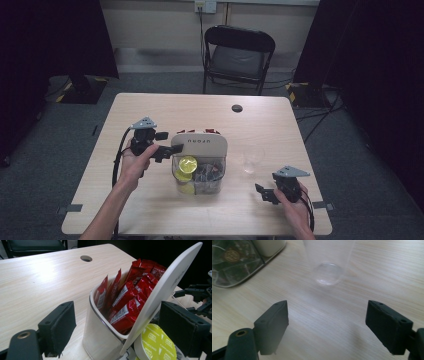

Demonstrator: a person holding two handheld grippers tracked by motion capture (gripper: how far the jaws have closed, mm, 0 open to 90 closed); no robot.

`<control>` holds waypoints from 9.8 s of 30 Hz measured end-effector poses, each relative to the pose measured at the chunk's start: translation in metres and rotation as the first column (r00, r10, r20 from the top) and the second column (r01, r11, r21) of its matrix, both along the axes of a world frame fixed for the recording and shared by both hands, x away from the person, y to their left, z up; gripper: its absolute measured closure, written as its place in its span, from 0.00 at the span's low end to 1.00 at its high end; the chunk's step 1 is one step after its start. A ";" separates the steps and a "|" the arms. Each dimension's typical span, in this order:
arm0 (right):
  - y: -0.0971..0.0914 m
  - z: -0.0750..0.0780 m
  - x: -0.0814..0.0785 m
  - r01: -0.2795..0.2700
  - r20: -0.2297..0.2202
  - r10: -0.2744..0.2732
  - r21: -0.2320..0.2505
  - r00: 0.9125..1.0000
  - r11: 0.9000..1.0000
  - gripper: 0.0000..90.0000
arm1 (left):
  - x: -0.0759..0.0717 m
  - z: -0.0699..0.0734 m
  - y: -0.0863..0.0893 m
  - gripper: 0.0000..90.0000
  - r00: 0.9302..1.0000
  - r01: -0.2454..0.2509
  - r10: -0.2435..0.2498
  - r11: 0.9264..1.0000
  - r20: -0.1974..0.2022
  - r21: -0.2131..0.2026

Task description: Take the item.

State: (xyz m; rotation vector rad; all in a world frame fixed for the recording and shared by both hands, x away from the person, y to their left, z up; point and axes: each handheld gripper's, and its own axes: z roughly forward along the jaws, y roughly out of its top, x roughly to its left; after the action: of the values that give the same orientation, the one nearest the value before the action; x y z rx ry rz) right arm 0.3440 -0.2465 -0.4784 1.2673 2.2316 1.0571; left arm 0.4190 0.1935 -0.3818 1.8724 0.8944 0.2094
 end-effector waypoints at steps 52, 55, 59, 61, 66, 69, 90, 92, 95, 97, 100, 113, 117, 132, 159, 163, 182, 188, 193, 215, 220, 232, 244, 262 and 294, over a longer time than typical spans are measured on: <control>0.076 0.074 -0.020 -0.366 0.126 0.346 0.213 0.930 0.906 0.59 | -0.001 0.001 -0.004 0.17 1.000 -0.001 0.001 1.000 0.000 0.031; 0.082 0.081 -0.018 -0.388 0.140 0.364 0.230 0.921 0.892 0.60 | -0.002 0.002 -0.003 0.17 1.000 -0.005 0.005 1.000 0.002 0.028; 0.091 0.087 -0.014 -0.410 0.146 0.385 0.230 0.911 0.883 0.62 | -0.001 0.001 -0.003 0.16 1.000 -0.001 0.001 1.000 -0.004 0.030; 0.097 0.089 -0.011 -0.422 0.140 0.399 0.233 0.906 0.876 0.63 | -0.001 0.002 -0.004 0.17 1.000 -0.003 0.003 0.999 0.004 0.037; 0.107 0.093 -0.001 -0.438 0.144 0.415 0.232 0.898 0.868 0.68 | 0.000 0.002 -0.004 0.17 1.000 0.003 -0.003 1.000 0.000 0.021; 0.114 0.091 0.007 -0.448 0.138 0.427 0.238 0.894 0.862 0.70 | -0.001 0.002 -0.005 0.17 1.000 -0.001 0.001 1.000 0.004 0.029; 0.130 0.066 0.034 -0.438 0.048 0.438 0.206 0.898 0.875 0.68 | 0.000 -0.001 -0.008 0.17 1.000 0.012 -0.012 0.999 -0.002 0.041; 0.130 0.065 0.034 -0.440 0.045 0.441 0.209 0.896 0.873 0.69 | 0.000 -0.001 -0.009 0.17 1.000 0.012 -0.012 0.999 -0.002 0.041; 0.130 0.065 0.034 -0.439 0.044 0.440 0.209 0.897 0.874 0.69 | 0.000 -0.001 -0.008 0.17 1.000 0.012 -0.012 0.999 -0.005 0.038; 0.129 0.060 0.035 -0.436 0.030 0.440 0.216 0.897 0.874 0.72 | -0.001 -0.001 -0.009 0.17 1.000 0.008 -0.008 0.999 -0.001 0.045; 0.128 0.059 0.034 -0.433 0.030 0.439 0.231 0.898 0.871 0.75 | 0.000 -0.001 -0.008 0.17 1.000 0.012 -0.012 0.999 0.002 0.044; 0.125 0.058 0.034 -0.438 0.038 0.443 0.252 0.896 0.863 0.97 | 0.000 -0.002 -0.008 0.17 1.000 0.012 -0.012 0.999 -0.006 0.037; 0.125 0.059 0.033 -0.440 0.043 0.445 0.254 0.895 0.861 0.98 | 0.000 -0.002 -0.009 0.17 1.000 0.014 -0.013 0.999 -0.006 0.043; 0.125 0.068 0.032 -0.449 0.073 0.446 0.261 0.892 0.855 0.98 | 0.000 -0.002 -0.009 0.17 1.000 0.016 -0.016 0.999 -0.007 0.040; 0.126 0.082 0.031 -0.457 0.115 0.443 0.282 0.889 0.844 0.99 | 0.000 -0.004 -0.010 0.17 1.000 0.019 -0.018 0.999 -0.009 0.043; 0.125 0.083 0.029 -0.460 0.119 0.445 0.281 0.888 0.842 0.99 | 0.000 -0.004 -0.010 0.17 1.000 0.018 -0.017 0.999 -0.011 0.044; 0.100 0.095 0.024 -0.426 0.149 0.399 0.302 0.905 0.853 0.99 | 0.000 -0.004 -0.009 0.17 1.000 0.018 -0.018 0.999 -0.013 0.043; 0.087 0.100 0.024 -0.409 0.163 0.375 0.319 0.912 0.855 0.99 | 0.001 -0.004 -0.008 0.16 1.000 0.021 -0.020 0.999 -0.016 0.037; 0.076 0.101 0.024 -0.389 0.165 0.353 0.330 0.921 0.860 0.99 | 0.001 -0.004 -0.008 0.16 1.000 0.021 -0.021 0.999 -0.017 0.038; 0.034 0.104 0.036 -0.299 0.183 0.249 0.335 0.951 0.894 0.99 | 0.001 -0.006 -0.012 0.16 0.999 0.027 -0.026 0.998 -0.020 0.051; 0.031 0.103 0.041 -0.283 0.176 0.237 0.326 0.956 0.902 0.99 | 0.001 -0.006 -0.012 0.16 0.999 0.029 -0.028 0.998 -0.022 0.051; 0.022 0.101 0.059 -0.241 0.154 0.203 0.285 0.967 0.928 0.99 | 0.002 -0.006 -0.012 0.16 0.999 0.030 -0.029 0.998 -0.024 0.047; 0.012 0.093 0.079 -0.188 0.120 0.160 0.274 0.980 0.943 0.99 | 0.002 -0.006 -0.013 0.16 0.999 0.028 -0.027 0.998 -0.023 0.048; 0.007 0.079 0.080 -0.138 0.072 0.125 0.227 0.990 0.964 0.87 | 0.001 -0.006 -0.013 0.17 0.999 0.028 -0.026 0.998 -0.025 0.049; 0.000 0.037 0.019 -0.085 0.007 0.085 0.172 0.996 0.981 0.37 | 0.001 -0.007 -0.007 0.17 0.999 0.022 -0.021 0.999 -0.025 0.048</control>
State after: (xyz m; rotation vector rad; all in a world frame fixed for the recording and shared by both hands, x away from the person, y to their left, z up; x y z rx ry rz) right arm 0.3629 -0.2468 -0.4412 1.2497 2.2529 1.3069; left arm 0.4195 0.1861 -0.3885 1.9319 0.8922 0.1969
